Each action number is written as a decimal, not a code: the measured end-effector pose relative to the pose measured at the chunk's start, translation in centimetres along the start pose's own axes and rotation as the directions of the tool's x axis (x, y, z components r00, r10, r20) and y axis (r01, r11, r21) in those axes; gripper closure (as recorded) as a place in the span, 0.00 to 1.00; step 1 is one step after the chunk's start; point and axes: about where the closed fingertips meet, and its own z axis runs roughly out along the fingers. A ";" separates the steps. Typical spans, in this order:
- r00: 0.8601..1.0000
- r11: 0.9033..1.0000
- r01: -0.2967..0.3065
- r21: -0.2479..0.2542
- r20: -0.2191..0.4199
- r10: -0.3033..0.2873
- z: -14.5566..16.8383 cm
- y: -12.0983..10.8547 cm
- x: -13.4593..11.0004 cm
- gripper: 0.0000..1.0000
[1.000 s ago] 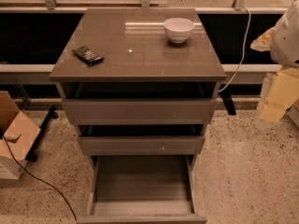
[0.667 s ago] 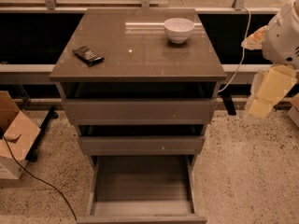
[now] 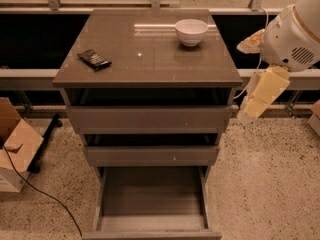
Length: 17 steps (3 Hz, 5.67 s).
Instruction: Place rxbar chocolate into bottom drawer
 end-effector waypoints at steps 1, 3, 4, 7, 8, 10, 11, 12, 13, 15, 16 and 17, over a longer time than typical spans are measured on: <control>0.999 0.999 0.040 -0.002 0.027 -0.040 1.7 -1.2 -1.6 0.00; 0.991 0.992 0.121 -0.029 0.069 -0.118 5.7 -4.8 -5.2 0.00; 0.991 0.992 0.121 -0.029 0.069 -0.118 5.7 -4.8 -5.2 0.00; 0.965 0.995 0.092 -0.028 0.247 -0.083 11.3 -8.4 -9.7 0.00; 0.957 0.994 0.096 -0.055 0.279 -0.077 13.9 -10.1 -11.4 0.00; 0.948 0.992 0.093 -0.080 0.312 -0.063 19.1 -12.5 -14.5 0.00; 0.938 0.992 0.090 -0.089 0.343 -0.054 23.4 -14.8 -17.7 0.00; 0.935 0.992 0.091 -0.091 0.350 -0.053 24.3 -15.0 -18.4 0.00; 0.930 0.992 0.089 -0.091 0.364 -0.050 26.3 -15.5 -20.2 0.00; 0.919 0.987 0.117 -0.112 0.390 -0.064 30.0 -16.8 -24.4 0.00; 0.912 0.983 0.141 -0.116 0.401 -0.084 30.9 -17.3 -26.3 0.00; 0.902 0.975 0.183 -0.124 0.415 -0.117 31.7 -17.5 -28.6 0.00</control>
Offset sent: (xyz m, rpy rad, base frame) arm 0.0790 0.0624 -0.0170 0.0478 -0.0467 0.1495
